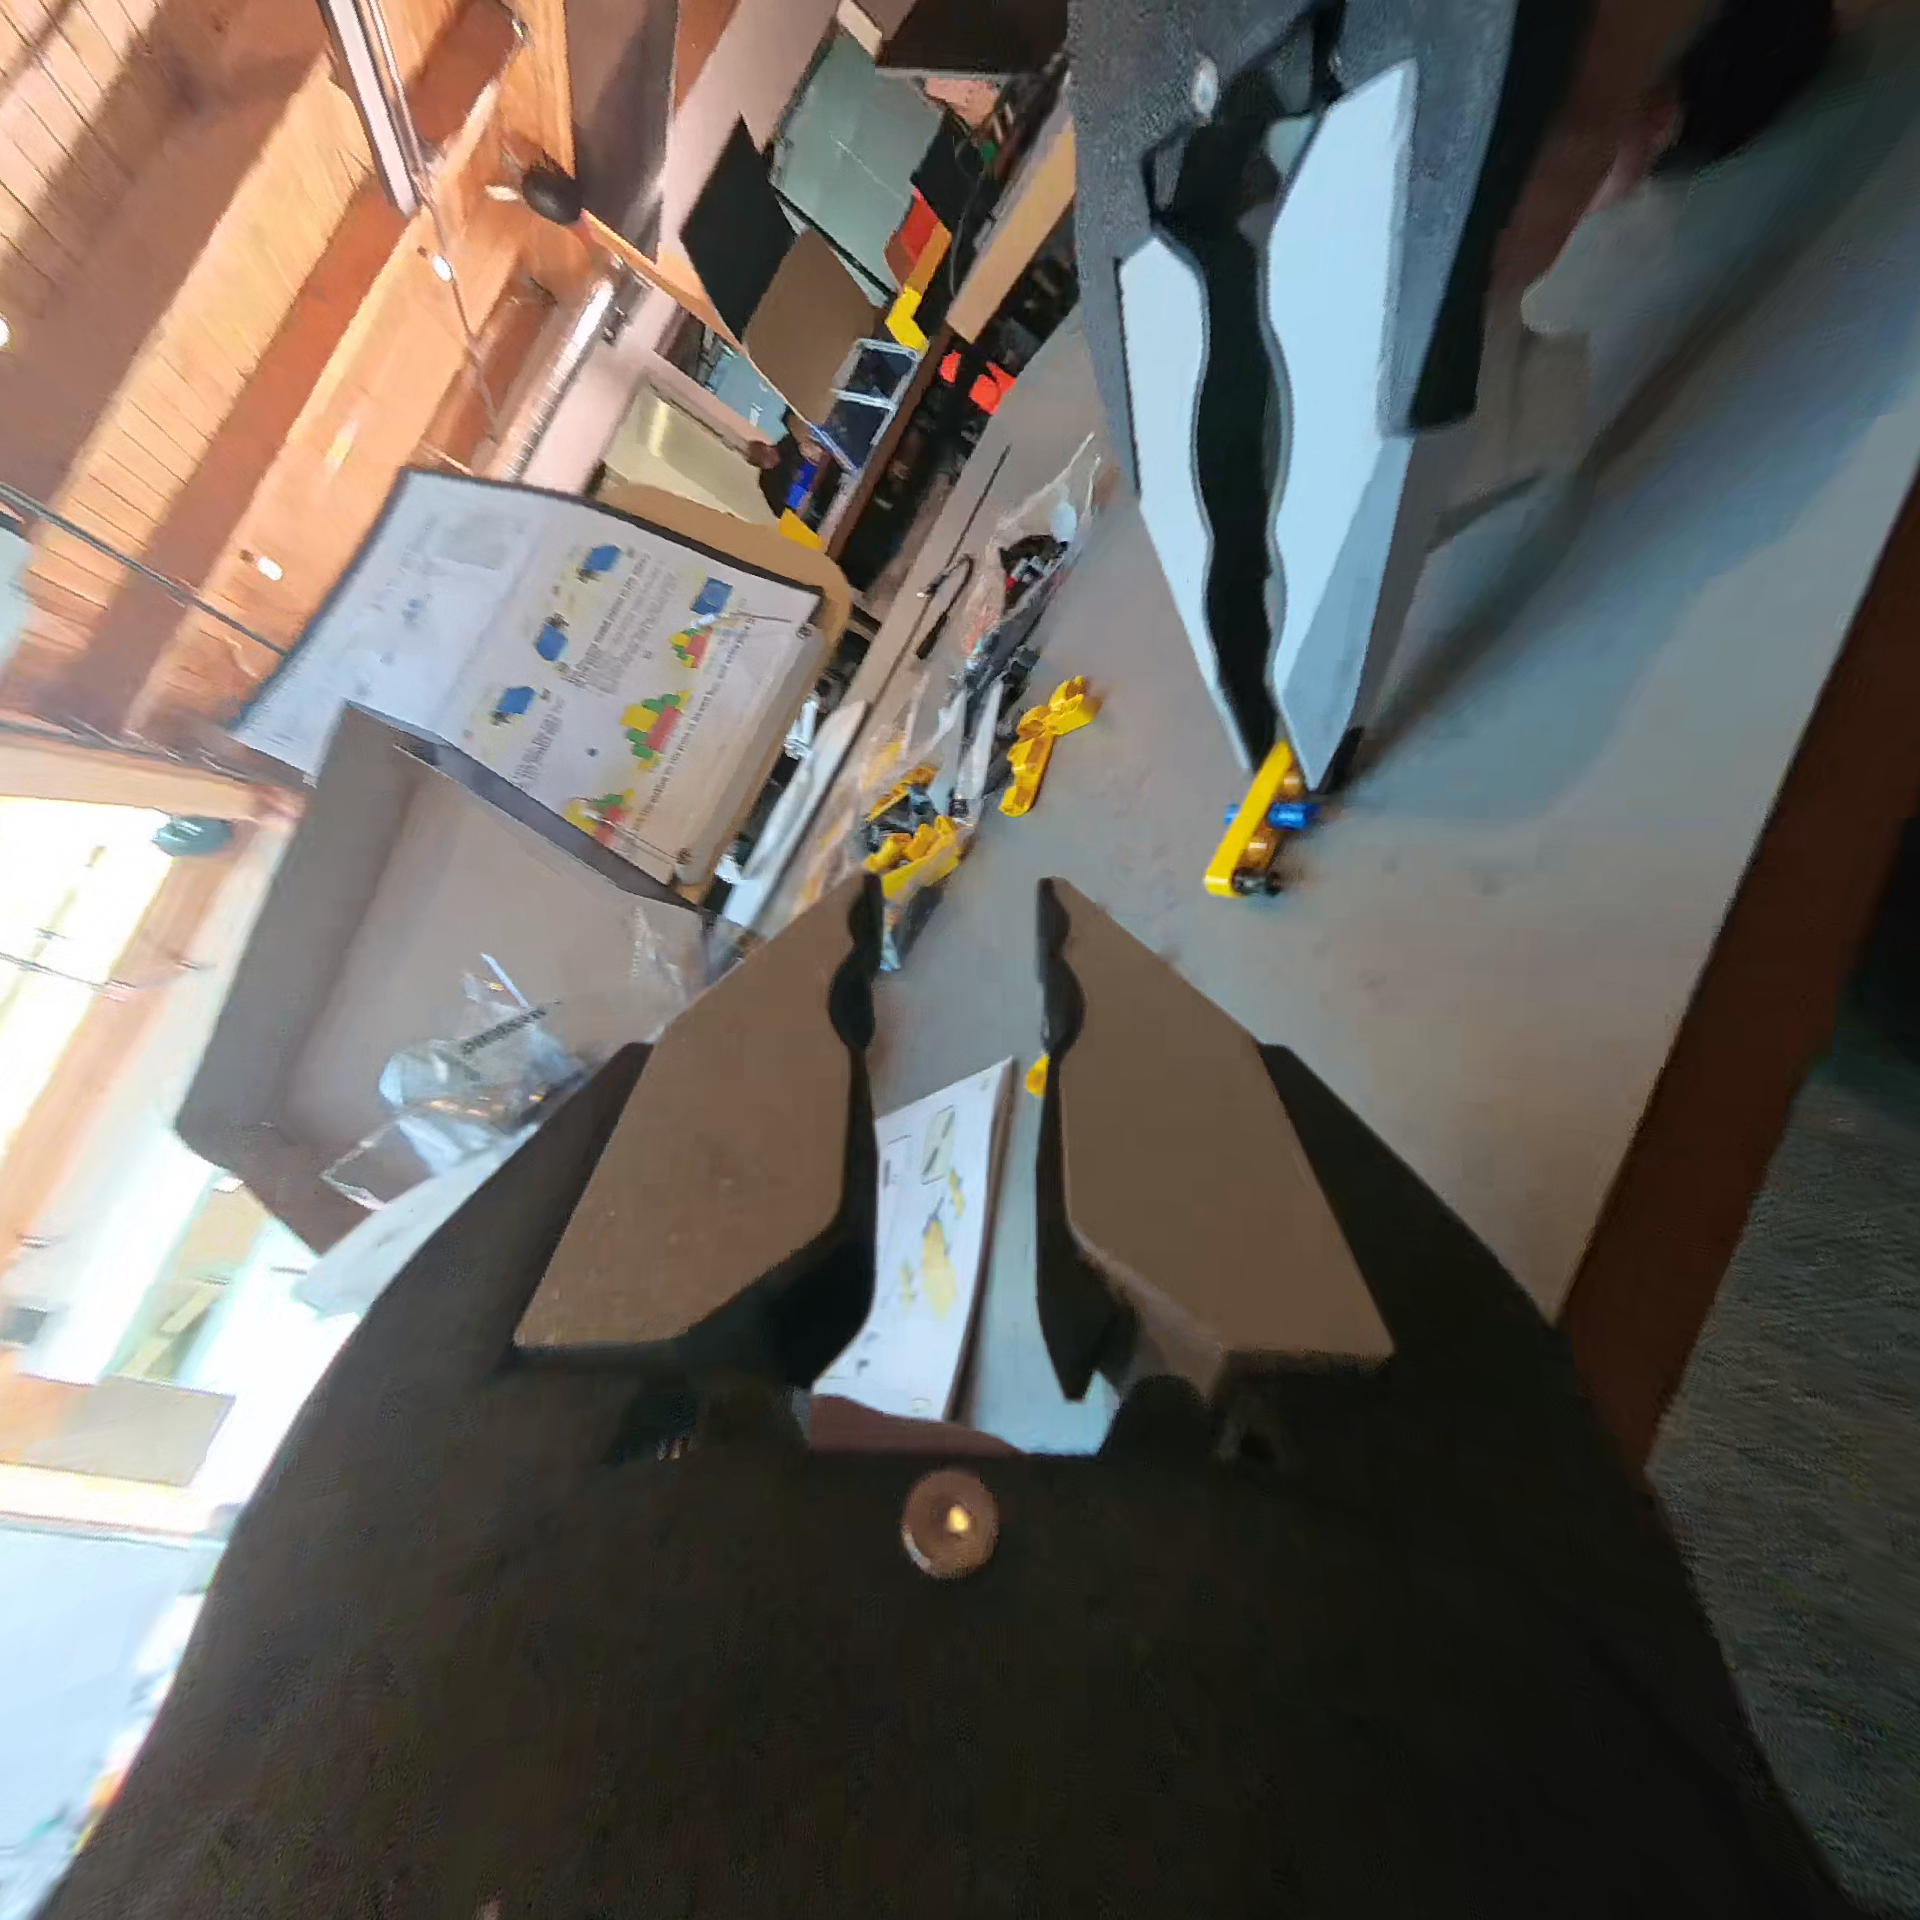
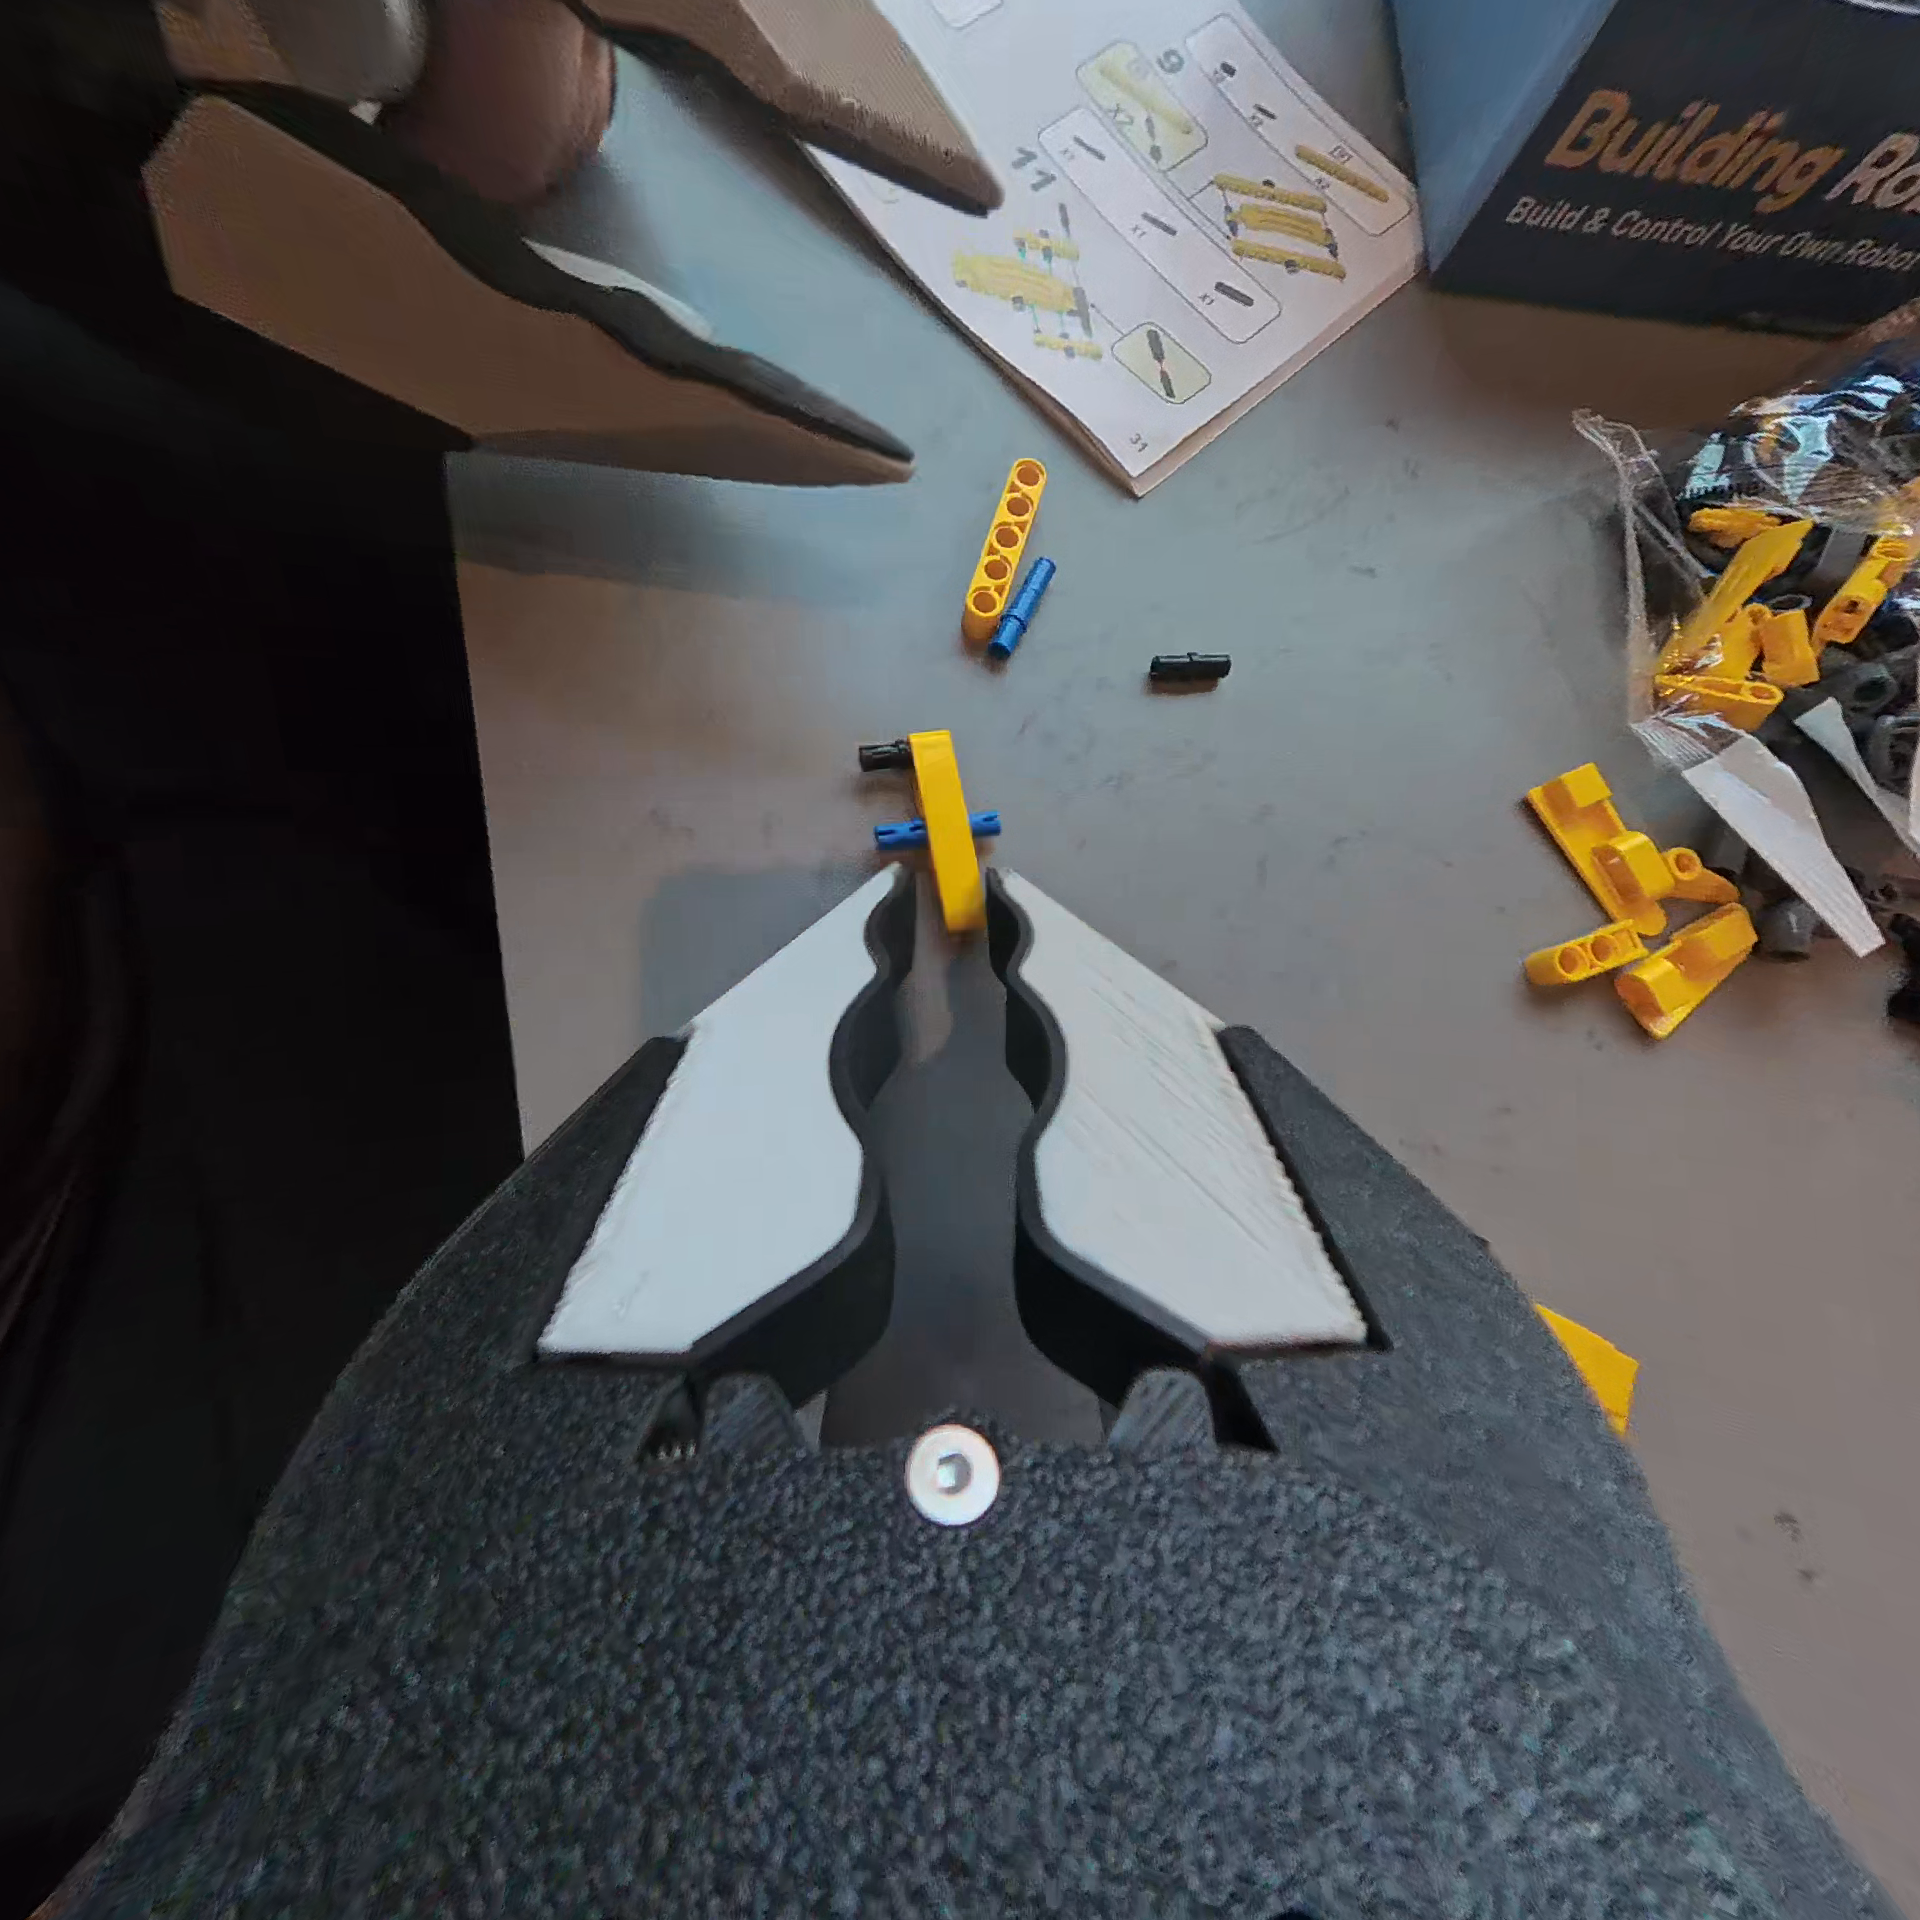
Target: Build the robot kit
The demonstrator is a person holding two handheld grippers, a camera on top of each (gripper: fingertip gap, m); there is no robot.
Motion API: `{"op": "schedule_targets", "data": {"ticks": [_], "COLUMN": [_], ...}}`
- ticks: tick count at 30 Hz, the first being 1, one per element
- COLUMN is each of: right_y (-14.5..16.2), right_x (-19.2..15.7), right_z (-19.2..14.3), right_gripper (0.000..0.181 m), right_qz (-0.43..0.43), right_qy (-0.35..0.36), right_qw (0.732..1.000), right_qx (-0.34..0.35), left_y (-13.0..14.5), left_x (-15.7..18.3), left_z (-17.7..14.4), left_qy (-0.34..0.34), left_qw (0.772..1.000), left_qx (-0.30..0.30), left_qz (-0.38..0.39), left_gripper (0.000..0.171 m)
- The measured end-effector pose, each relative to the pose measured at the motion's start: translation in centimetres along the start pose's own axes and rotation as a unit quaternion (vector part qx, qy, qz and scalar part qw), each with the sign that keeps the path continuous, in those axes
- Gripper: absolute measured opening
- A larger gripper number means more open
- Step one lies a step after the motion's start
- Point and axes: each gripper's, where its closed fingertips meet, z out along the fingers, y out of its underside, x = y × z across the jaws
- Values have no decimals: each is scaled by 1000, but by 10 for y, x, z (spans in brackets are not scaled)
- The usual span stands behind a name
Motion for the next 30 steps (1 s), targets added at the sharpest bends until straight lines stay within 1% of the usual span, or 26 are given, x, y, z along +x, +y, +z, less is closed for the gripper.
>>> {"op": "schedule_targets", "data": {"ticks": [2,4,5,8,10,11,12,13,15,18,21,24,25,27,30], "right_y": [0,-2,-5,-17,-23,-26,-28,-29,-32,-35,-35,-36,-37,-37,-36], "right_x": [2,2,1,-6,-3,0,3,7,12,21,24,29,29,31,31], "right_z": [0,0,-1,-5,-8,-10,-11,-11,-13,-14,-13,-14,-14,-14,-14], "right_gripper": [17,24,27,27,27,27,27,27,27,27,27,26,26,26,26], "right_qz": [5,-3,-10,-30,-31,-28,-23,-19,-12,-3,8,13,14,17,20], "right_qy": [2,3,2,-14,-4,4,12,19,31,48,43,49,49,53,50], "right_qw": [1000,1000,1000,998,996,996,995,995,993,991,991,990,990,990,990], "right_qx": [2,8,16,56,78,87,94,101,110,122,123,129,130,130,130], "left_y": [-3,-20,-27,-28,-23,-26,-31,-36,-42,-44,-43,-39,-37,-34,-31], "left_x": [2,8,9,0,-7,-12,-13,-13,-10,-9,-9,-8,-7,2,13], "left_z": [-1,-5,-6,-5,-4,-4,-5,-6,-8,-9,-11,-11,-11,-9,-7], "left_qy": [22,60,70,48,31,23,22,23,20,11,15,34,46,84,121], "left_qw": [998,989,985,982,979,977,975,974,976,982,982,978,975,967,956], "left_qx": [-25,-20,-15,-9,-4,8,24,37,51,59,63,51,45,27,10], "left_qz": [-60,-133,-156,-184,-200,-213,-221,-224,-210,-182,-177,-201,-212,-239,-268], "left_gripper": [21,21,21,22,16,12,2,0,0,0,0,0,0,7,7]}}
